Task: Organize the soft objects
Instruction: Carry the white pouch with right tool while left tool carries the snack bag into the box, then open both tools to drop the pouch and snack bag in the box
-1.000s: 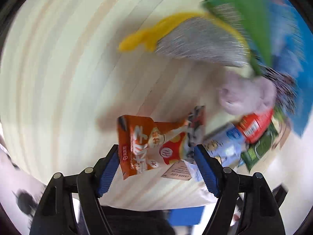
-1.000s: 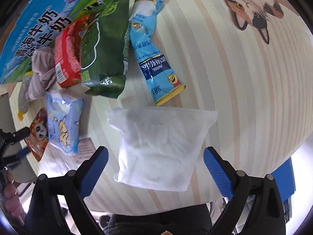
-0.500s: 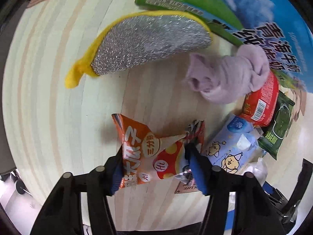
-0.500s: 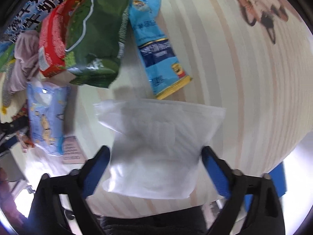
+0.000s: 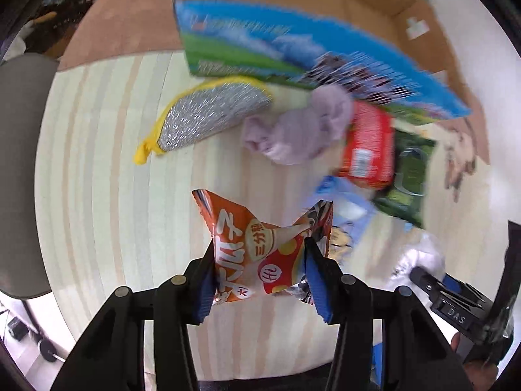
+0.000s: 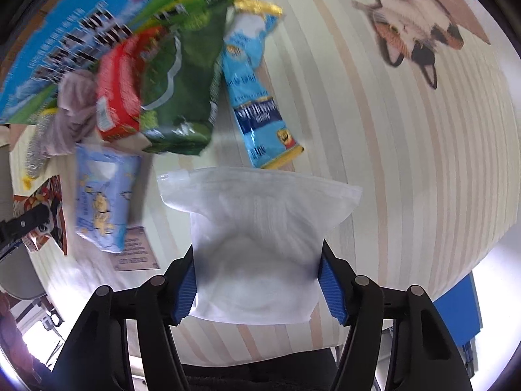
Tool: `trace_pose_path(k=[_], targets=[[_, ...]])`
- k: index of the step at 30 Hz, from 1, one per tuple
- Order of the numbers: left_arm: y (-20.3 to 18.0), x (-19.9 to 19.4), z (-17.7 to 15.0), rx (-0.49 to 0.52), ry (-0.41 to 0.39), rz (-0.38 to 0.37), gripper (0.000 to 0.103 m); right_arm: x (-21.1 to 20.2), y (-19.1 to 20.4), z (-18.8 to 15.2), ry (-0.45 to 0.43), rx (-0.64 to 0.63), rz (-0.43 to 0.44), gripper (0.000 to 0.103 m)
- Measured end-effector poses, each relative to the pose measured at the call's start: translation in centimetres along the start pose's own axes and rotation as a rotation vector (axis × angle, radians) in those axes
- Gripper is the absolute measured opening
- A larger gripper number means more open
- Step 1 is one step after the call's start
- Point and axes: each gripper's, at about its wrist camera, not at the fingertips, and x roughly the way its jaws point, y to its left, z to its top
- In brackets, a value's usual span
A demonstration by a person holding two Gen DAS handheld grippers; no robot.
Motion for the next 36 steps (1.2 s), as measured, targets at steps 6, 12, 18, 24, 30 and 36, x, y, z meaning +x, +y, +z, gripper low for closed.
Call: trace_pose_path(k=[6, 12, 18, 24, 30, 36], targets=[[-4.1, -5.5, 2.9, 0.021, -0.081, -0.154, 0.046, -7.4, 2.1, -0.1, -0.101, -0.082, 0.101, 0.066], [-11.7, -3.6, 13.3, 0.045, -0.134, -0.197, 0.046, -17.6, 5.4, 6.0, -0.218, -0.214, 0.167, 0.066], [-13.4, -1.2, 26.0, 0.015, -0.138, -0.157, 0.046, -18.9, 9.2, 18.7, -0.257, -0.302, 0.100, 0.066], [-12.4, 6.9, 35.8, -0.063, -0.003, -0.177, 0.046, -13.3, 13.4, 29.7, -0.196, -0.344, 0.048, 0.066], [-12.0, 12.3, 39.4, -0.068, 0.067, -0.144, 0.046, -7.1, 15.4, 36.1, -0.137, -0.368, -0.003, 0.066], [-11.9, 15.3, 40.0, -0.061, 0.128, -0.114, 0.049, -2.7, 16.1, 39.5, -0.076, -0.375, -0.031, 0.068]])
